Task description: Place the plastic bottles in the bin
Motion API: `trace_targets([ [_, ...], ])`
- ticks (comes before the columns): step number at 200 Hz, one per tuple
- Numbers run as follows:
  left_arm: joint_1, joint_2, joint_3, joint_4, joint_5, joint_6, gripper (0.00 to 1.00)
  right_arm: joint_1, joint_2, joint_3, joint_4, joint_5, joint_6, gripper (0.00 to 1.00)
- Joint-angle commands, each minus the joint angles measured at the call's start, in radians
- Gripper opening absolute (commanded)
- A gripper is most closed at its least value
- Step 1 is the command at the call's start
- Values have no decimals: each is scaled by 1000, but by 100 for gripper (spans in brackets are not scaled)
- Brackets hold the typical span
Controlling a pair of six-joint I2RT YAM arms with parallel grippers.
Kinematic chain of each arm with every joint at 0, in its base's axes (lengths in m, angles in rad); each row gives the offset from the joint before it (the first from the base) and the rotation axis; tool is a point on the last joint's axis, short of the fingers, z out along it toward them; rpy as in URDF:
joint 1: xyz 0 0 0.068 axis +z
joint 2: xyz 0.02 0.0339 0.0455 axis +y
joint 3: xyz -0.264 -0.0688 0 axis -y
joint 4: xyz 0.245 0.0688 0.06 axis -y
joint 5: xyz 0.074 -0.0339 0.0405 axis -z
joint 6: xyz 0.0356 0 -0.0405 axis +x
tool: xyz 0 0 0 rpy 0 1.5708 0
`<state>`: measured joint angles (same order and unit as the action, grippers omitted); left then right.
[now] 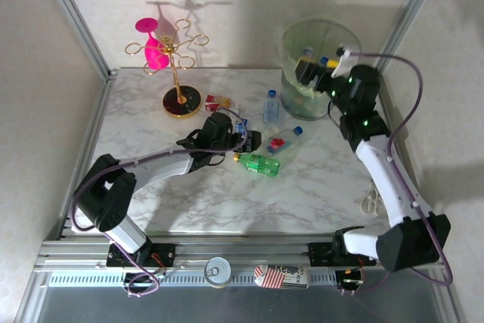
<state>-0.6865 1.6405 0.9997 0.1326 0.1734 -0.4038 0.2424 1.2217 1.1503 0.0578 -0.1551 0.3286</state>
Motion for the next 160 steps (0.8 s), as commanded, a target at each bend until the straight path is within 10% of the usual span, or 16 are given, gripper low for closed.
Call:
trace_targets([
  [1, -31, 58, 52, -86, 29, 87, 100, 26, -74, -160, 66, -58, 88, 99],
  [51, -132, 197, 167, -202, 31, 168, 100, 38, -198, -435, 107, 19, 188, 99],
  [160, -197, 185, 166, -383, -40, 164, 100, 39, -128, -423, 74, 49, 159, 99],
])
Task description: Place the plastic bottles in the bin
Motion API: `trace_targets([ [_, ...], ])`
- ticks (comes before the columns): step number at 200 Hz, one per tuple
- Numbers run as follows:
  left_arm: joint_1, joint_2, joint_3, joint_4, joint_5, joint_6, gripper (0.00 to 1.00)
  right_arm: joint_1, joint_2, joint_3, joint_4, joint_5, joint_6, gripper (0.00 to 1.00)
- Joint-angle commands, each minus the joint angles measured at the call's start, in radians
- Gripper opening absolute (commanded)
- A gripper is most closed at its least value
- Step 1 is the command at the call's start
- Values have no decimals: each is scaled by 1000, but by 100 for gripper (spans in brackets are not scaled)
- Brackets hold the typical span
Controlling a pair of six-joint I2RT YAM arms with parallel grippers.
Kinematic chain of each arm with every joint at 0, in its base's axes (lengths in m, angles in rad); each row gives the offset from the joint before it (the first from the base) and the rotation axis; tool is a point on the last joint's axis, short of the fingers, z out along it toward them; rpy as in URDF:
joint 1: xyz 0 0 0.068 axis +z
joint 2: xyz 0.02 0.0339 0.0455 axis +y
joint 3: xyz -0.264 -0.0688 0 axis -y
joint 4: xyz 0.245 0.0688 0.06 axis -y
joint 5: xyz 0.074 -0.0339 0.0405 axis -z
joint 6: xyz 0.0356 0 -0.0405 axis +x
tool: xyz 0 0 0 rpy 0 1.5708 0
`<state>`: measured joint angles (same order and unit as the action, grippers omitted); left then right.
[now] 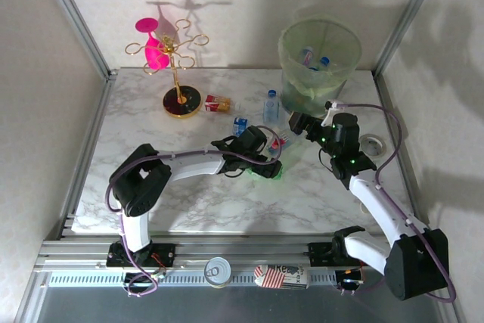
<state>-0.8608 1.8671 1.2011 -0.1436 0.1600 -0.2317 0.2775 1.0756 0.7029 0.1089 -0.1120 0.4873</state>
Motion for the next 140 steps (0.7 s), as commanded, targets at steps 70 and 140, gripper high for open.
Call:
trace_targets([
  [70, -48, -86, -34, -178, -14, -44, 100, 3, 41, 40, 25, -32, 4, 99],
  [140, -49, -109, -60, -193, 40, -27, 100, 3, 24, 9, 31, -39, 11, 99],
])
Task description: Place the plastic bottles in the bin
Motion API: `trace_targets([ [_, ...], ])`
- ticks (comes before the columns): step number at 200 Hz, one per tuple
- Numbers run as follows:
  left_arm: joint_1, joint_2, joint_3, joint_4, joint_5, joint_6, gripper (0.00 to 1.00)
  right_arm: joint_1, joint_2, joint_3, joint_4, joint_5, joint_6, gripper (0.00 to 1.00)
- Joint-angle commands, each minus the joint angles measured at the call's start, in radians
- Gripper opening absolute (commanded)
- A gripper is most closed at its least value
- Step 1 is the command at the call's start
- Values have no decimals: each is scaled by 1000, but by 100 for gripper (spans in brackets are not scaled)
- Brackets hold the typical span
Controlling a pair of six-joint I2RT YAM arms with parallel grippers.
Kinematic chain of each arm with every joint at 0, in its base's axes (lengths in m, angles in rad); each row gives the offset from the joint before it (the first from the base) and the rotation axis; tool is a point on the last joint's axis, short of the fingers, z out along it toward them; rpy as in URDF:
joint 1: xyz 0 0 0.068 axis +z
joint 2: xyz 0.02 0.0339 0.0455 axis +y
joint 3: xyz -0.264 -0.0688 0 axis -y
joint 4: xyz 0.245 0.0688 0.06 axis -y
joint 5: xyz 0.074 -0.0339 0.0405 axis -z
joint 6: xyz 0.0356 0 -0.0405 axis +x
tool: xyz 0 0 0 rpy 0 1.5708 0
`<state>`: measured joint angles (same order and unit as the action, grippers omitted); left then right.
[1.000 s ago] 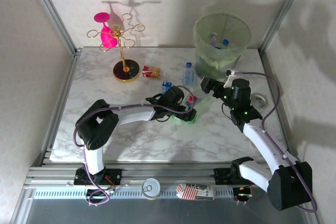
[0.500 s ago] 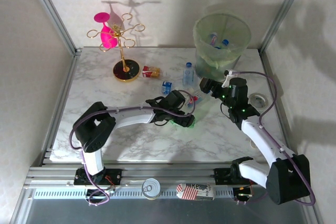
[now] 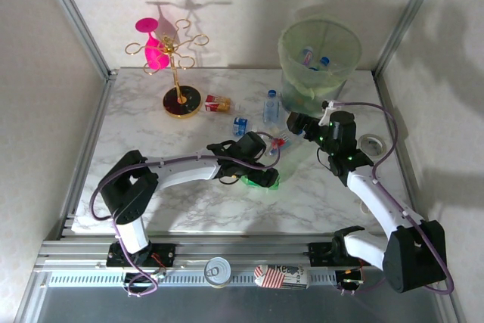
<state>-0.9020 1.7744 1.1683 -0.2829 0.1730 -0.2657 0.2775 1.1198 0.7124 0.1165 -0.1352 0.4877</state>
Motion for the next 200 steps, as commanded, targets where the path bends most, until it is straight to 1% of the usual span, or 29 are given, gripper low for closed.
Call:
trace_targets([
  [1, -8, -16, -28, -54, 27, 7, 100, 3, -20, 0, 23, -15, 11, 99],
  [32, -10, -11, -49, -86, 23, 32, 100, 3, -34, -10, 24, -5, 12, 99],
  [89, -35, -61, -67, -163, 28, 48, 100, 3, -29, -27, 36, -3, 15, 99],
  [121, -40, -44, -85, -132, -48, 42, 99, 3, -26, -35, 49, -6, 19, 99],
  [131, -40, -30, -85, -110, -64, 39, 98, 3, -25, -35, 48, -8, 20, 99],
  [168, -41, 23, -76, -15, -83, 41, 86, 3, -41, -45, 37, -2, 18, 99],
  [187, -47, 47, -52, -10, -79, 56, 81, 3, -53, -50, 32, 3, 17, 99],
  [200, -52, 58, -48, -9, -75, 69, 80, 3, -58, -53, 32, 6, 15, 99],
])
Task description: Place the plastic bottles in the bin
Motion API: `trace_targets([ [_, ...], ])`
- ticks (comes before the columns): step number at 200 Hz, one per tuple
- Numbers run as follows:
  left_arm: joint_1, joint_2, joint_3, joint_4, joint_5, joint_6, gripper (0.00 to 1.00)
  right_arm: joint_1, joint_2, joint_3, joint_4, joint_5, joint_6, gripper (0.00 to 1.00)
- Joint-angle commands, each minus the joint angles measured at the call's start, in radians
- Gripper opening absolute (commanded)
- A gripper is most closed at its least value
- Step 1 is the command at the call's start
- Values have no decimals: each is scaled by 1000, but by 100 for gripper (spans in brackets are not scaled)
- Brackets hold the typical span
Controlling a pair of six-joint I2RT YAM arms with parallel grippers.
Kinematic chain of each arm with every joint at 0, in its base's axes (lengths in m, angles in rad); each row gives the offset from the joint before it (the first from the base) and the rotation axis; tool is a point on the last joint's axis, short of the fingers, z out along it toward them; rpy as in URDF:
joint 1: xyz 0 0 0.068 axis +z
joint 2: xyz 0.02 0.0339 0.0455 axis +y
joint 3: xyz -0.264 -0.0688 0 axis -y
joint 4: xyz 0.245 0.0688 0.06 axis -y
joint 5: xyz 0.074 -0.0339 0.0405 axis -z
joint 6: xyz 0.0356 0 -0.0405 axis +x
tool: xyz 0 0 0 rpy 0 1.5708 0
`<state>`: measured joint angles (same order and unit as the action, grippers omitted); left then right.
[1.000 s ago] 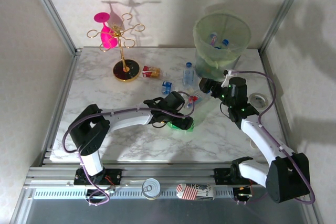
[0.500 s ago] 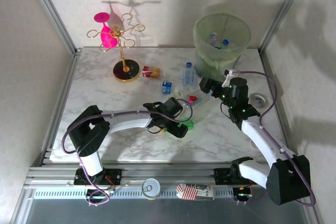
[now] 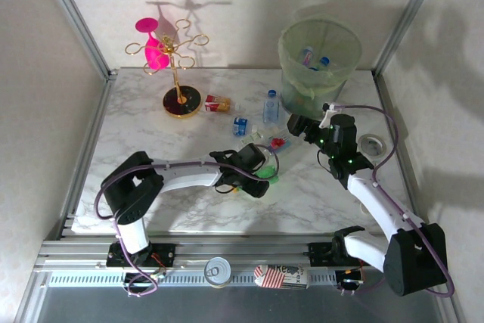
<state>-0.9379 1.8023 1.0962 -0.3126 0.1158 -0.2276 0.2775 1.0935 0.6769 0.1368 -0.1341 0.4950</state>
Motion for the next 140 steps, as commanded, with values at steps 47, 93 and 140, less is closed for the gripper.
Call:
trace_targets([
  [47, -27, 40, 11, 31, -16, 37, 63, 3, -37, -22, 17, 8, 10, 99],
  [93, -30, -81, -12, 146, -24, -9, 50, 3, -43, 27, 15, -17, -6, 99],
  [140, -19, -231, -62, 425, -75, -117, 47, 3, -29, 122, 91, -181, -27, 99],
])
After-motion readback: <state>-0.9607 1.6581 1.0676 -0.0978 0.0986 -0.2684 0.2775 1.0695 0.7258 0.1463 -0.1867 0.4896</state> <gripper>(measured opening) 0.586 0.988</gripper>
